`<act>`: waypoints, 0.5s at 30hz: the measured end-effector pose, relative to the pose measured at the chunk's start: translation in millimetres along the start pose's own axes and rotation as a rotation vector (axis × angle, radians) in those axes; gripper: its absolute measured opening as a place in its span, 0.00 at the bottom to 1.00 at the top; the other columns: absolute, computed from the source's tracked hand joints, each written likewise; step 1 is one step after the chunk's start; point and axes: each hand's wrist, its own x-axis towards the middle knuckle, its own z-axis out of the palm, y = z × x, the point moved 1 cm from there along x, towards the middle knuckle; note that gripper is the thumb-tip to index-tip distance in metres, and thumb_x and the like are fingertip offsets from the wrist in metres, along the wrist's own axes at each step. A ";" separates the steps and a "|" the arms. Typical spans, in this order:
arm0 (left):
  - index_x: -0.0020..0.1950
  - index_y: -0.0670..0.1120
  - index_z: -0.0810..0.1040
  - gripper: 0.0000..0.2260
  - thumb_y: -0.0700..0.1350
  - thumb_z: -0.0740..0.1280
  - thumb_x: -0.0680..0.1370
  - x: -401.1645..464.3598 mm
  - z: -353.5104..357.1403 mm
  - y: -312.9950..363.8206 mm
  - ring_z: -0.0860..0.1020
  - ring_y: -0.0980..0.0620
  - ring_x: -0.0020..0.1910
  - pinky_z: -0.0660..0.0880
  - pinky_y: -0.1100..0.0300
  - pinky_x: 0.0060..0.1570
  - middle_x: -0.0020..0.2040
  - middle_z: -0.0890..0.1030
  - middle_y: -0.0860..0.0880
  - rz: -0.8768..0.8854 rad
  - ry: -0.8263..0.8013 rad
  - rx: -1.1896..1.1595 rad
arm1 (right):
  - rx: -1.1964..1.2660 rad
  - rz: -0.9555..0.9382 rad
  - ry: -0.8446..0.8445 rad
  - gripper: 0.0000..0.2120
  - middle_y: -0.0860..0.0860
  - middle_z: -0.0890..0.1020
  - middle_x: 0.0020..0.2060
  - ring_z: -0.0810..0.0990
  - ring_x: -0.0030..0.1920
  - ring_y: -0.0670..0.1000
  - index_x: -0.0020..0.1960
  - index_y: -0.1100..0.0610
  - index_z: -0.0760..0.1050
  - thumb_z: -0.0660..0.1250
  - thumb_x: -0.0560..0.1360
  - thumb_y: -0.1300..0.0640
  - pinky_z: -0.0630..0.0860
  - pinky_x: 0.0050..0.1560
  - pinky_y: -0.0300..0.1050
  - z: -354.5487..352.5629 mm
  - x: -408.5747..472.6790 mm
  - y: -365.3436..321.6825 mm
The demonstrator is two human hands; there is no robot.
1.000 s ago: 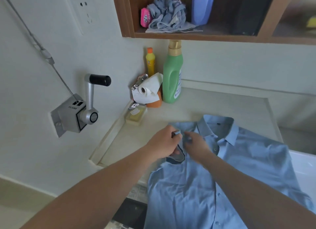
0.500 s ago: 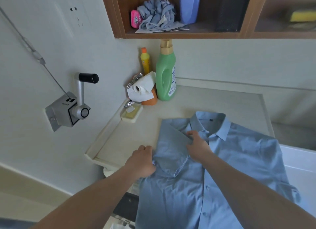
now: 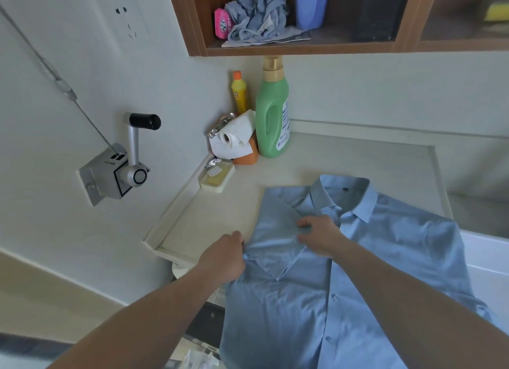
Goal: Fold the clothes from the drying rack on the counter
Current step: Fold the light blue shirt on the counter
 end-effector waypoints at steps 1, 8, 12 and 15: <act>0.60 0.46 0.69 0.11 0.42 0.63 0.78 -1.1 -1.0 4.6 0.76 0.44 0.54 0.71 0.54 0.48 0.54 0.71 0.47 -0.020 0.000 0.010 | 0.083 -0.006 0.010 0.20 0.50 0.77 0.59 0.83 0.50 0.53 0.65 0.48 0.79 0.70 0.73 0.55 0.82 0.51 0.46 -3.0 -3.5 -0.4; 0.73 0.48 0.65 0.24 0.45 0.64 0.77 7.1 -3.6 82.9 0.65 0.43 0.68 0.71 0.51 0.61 0.71 0.64 0.49 0.272 0.143 0.120 | 0.342 -0.020 0.453 0.06 0.39 0.80 0.44 0.77 0.39 0.40 0.52 0.46 0.79 0.63 0.82 0.53 0.71 0.35 0.36 -52.2 -46.1 42.0; 0.75 0.47 0.66 0.24 0.49 0.63 0.79 8.5 10.4 146.5 0.64 0.43 0.72 0.70 0.48 0.66 0.74 0.64 0.49 0.494 0.087 0.144 | 0.370 0.098 0.630 0.09 0.45 0.81 0.49 0.79 0.45 0.47 0.58 0.49 0.80 0.63 0.81 0.54 0.73 0.44 0.41 -87.2 -64.2 92.2; 0.77 0.47 0.65 0.25 0.53 0.63 0.81 5.1 24.8 197.6 0.61 0.42 0.76 0.67 0.47 0.71 0.78 0.61 0.47 0.632 0.032 0.209 | 0.381 0.244 0.768 0.10 0.50 0.82 0.50 0.81 0.49 0.56 0.59 0.52 0.80 0.64 0.80 0.55 0.74 0.49 0.45 -116.7 -86.3 141.6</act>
